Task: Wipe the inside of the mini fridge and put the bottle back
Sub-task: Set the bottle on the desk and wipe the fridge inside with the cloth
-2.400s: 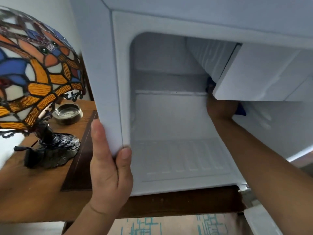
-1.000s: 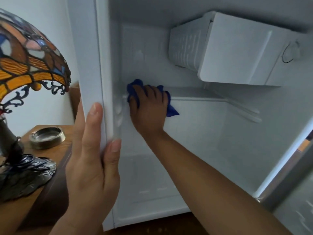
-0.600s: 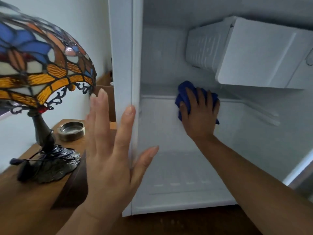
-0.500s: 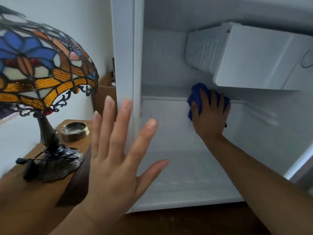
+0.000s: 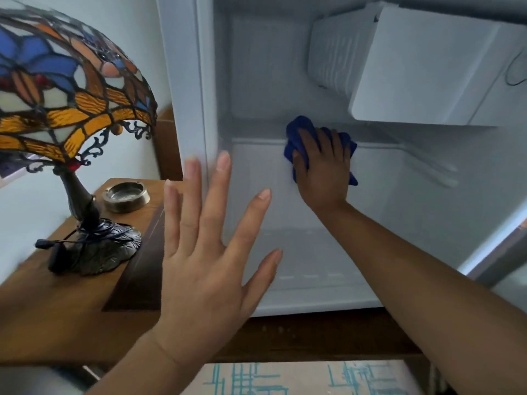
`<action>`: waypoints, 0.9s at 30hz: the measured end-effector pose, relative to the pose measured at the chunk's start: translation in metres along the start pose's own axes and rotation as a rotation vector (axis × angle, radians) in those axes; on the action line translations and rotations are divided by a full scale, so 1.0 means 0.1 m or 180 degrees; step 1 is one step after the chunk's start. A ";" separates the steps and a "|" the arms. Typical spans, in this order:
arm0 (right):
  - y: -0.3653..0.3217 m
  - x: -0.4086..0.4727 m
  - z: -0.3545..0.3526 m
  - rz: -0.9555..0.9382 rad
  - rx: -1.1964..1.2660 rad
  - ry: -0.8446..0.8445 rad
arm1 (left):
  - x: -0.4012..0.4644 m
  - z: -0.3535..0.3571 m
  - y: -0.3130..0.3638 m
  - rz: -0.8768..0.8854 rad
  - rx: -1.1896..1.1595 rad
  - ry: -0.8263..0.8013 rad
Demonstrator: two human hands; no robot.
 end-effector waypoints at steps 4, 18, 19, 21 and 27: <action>0.13 0.01 -0.05 -0.0076 -0.0130 -0.0178 | -0.29 0.26 0.41 0.0165 -0.0603 -0.0806; 0.64 0.07 -0.02 0.0574 -0.0512 -0.0354 | -0.53 1.87 -0.35 -0.1762 -0.0421 -0.2857; 0.75 0.10 -0.03 0.0705 -0.0640 -0.0409 | -0.50 1.85 -0.34 -0.1772 -0.0447 -0.2859; 0.93 0.14 -0.03 0.0939 -0.0790 -0.0626 | -0.52 1.84 -0.32 -0.1724 -0.0367 -0.2808; 0.67 0.29 0.00 0.1188 -0.0551 -0.0897 | -0.71 1.85 -0.35 -0.1681 -0.0191 -0.3042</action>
Point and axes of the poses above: each hand's wrist, its own x-axis towards the middle knuckle, its own z-axis out of the palm, y = z × x, the point moved 5 cm from there along x, towards the middle knuckle, and after that the axes turned 11 degrees about -x, right-handed, at the moved point
